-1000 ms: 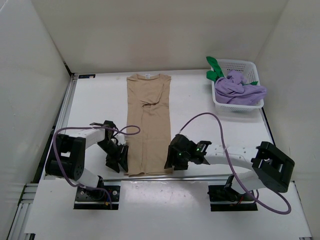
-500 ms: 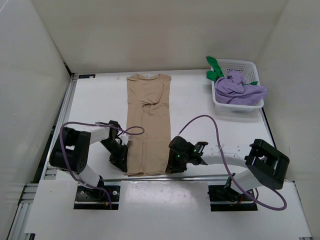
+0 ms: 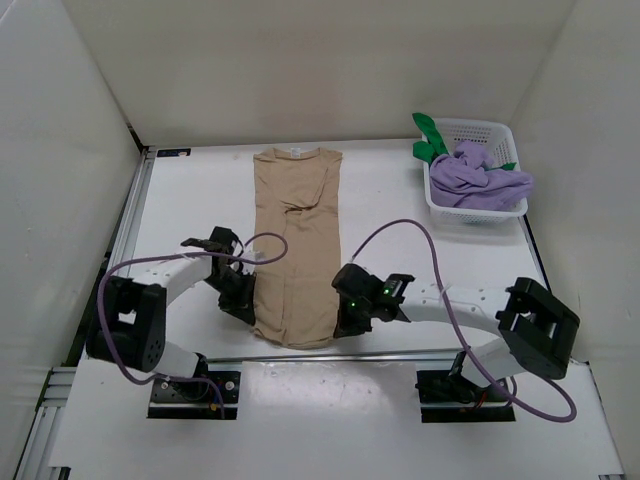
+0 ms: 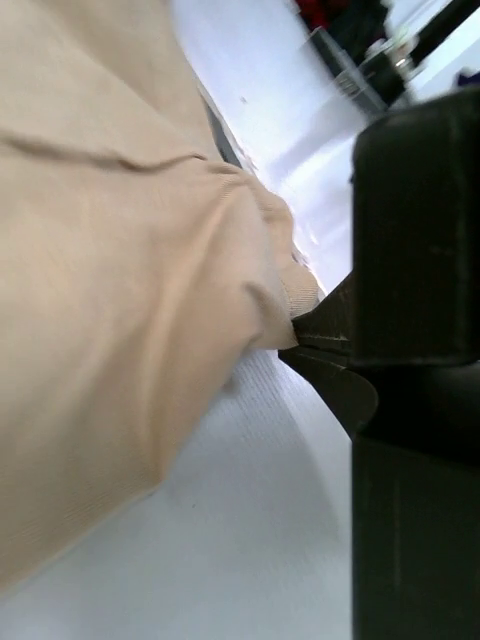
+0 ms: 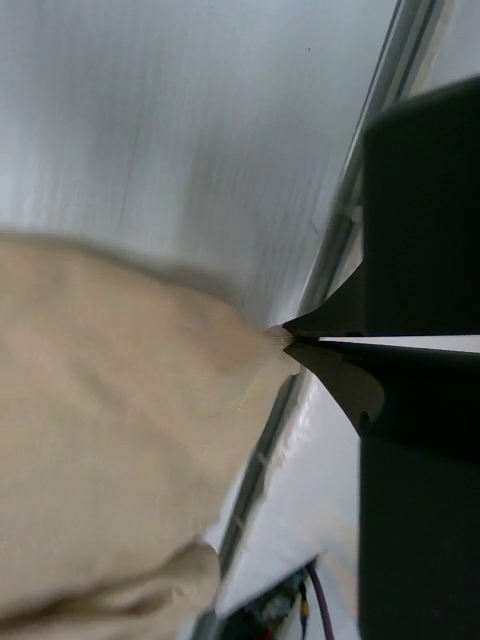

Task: Fold and stack the t-shirts
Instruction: Grab the bottom of the folded rectangular tshirt with both arms

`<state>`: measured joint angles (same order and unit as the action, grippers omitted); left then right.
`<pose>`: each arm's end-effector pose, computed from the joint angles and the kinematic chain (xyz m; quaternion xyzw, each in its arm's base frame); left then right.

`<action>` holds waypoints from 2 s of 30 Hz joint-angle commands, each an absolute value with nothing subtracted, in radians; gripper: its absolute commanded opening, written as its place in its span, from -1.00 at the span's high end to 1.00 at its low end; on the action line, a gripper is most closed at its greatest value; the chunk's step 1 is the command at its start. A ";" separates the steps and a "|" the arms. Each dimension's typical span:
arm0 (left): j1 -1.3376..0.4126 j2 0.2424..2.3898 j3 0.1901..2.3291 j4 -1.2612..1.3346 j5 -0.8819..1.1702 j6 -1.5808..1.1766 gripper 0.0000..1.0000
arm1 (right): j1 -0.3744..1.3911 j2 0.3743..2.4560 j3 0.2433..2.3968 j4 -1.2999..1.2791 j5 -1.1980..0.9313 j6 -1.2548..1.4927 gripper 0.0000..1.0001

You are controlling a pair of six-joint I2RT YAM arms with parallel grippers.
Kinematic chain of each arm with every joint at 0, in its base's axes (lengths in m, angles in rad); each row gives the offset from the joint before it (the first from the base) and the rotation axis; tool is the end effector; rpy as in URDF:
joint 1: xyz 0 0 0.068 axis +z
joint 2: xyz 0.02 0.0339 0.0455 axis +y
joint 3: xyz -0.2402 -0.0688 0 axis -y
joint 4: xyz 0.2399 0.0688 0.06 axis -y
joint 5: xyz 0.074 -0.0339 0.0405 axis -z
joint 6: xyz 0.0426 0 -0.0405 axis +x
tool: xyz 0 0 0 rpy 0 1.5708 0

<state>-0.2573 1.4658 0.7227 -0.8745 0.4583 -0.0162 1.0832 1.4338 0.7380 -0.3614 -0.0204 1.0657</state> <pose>0.1952 -0.0709 0.1222 -0.1118 -0.9672 0.2219 0.0535 0.1244 0.2364 0.1422 -0.0111 0.9671 0.2280 0.1123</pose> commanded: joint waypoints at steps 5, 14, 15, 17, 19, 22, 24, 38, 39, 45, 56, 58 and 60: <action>-0.259 1.390 0.894 -0.867 0.453 0.000 0.80 | 1.053 1.362 0.985 -0.549 0.101 0.904 1.00; -0.201 1.564 1.228 -0.930 0.423 0.000 0.80 | 0.824 1.553 1.289 -0.594 0.081 0.690 1.00; -0.201 1.584 1.256 -0.930 0.423 0.000 0.80 | 0.806 1.578 1.320 -0.603 0.081 0.664 1.00; -0.189 1.660 1.337 -0.940 0.423 0.000 0.80 | 0.749 1.658 1.418 -0.612 0.069 0.644 1.00; -0.189 1.737 1.393 -0.950 0.423 0.000 0.80 | 0.709 1.744 1.488 -0.626 0.069 0.621 1.00; -0.179 1.796 1.489 -0.960 0.411 0.000 0.80 | 0.667 1.839 1.584 -0.649 0.060 0.611 1.00; -0.170 1.847 1.546 -0.960 0.411 0.000 0.80 | 0.658 1.877 1.618 -0.658 0.048 0.600 1.00; -0.095 2.052 1.718 -0.969 0.442 0.000 0.74 | 0.574 2.132 1.850 -0.649 -0.044 0.545 1.00; -0.095 2.068 1.735 -0.969 0.442 0.000 0.70 | 0.562 2.153 1.850 -0.649 -0.044 0.545 0.97; -0.077 2.152 1.871 -1.003 0.370 0.000 0.13 | 0.512 2.183 1.894 -0.640 -0.069 0.569 -0.14; -0.135 1.824 1.407 -0.985 0.245 0.000 -0.25 | 0.607 1.934 1.484 -0.626 -0.109 0.617 -0.32; -0.156 1.824 1.347 -0.985 0.235 0.000 -0.25 | 0.627 1.934 1.450 -0.601 -0.130 0.644 -0.32; -0.169 1.835 1.301 -0.962 0.235 0.000 -0.25 | 0.641 1.934 1.410 -0.569 -0.130 0.666 -0.32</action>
<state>-0.1436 1.8217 1.3617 -0.9821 0.2543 -0.0040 0.6277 1.9450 1.4544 -0.6113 -0.0925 0.6231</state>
